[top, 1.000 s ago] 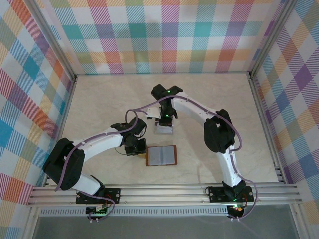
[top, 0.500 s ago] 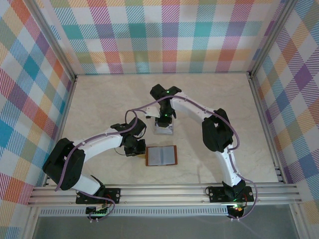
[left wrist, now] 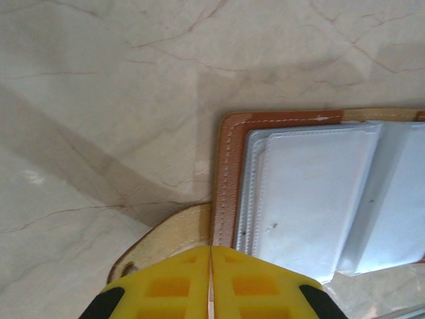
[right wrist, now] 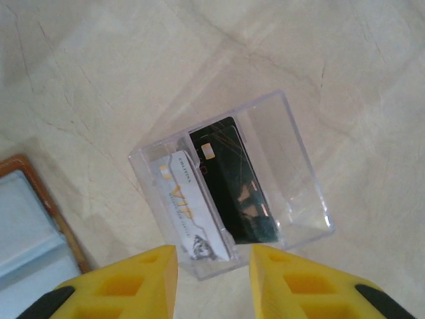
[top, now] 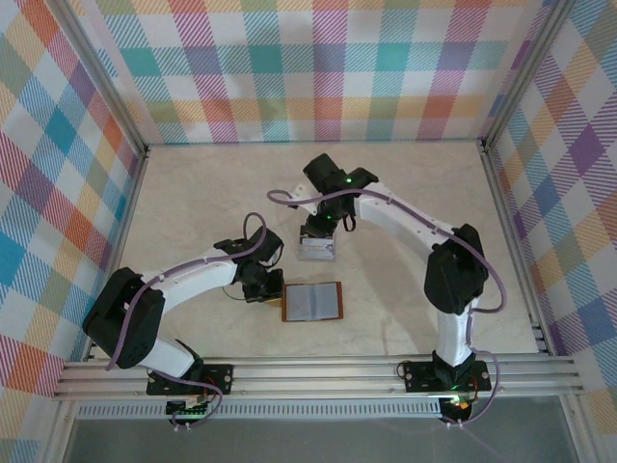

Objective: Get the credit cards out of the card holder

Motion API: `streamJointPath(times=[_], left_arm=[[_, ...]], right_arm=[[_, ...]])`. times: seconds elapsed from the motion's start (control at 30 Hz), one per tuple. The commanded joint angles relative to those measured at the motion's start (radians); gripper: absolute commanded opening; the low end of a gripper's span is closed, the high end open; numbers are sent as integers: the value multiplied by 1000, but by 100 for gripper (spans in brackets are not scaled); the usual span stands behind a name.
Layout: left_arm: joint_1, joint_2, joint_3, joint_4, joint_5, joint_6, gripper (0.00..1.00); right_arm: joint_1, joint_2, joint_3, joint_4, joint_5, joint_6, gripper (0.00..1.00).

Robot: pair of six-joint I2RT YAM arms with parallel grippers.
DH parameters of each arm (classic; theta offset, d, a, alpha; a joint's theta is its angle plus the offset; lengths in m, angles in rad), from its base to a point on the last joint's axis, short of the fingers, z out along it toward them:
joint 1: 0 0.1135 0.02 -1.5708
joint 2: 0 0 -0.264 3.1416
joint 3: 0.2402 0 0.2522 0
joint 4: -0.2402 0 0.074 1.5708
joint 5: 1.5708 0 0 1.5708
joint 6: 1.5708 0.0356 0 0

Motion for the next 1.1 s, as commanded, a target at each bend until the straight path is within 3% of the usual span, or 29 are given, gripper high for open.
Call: streamJointPath(times=[0.0,0.3,0.5,0.77,1.07], left_arm=[[12,9,0,30,43,-4,9],[13,58,-1,50,44,6,8],[12,92,-22,69,45,10,7],[12,95,-53,90,58,7,6],[12,89,-87,115,79,0,6]], right_arm=[[8,-84,-108,82,-56,285,36],[31,-264,-449,308,-230,843,26],[43,-302,-600,414,-344,1095,22],[85,-250,-688,533,-442,1245,18],[167,-104,-616,549,-456,1283,19]])
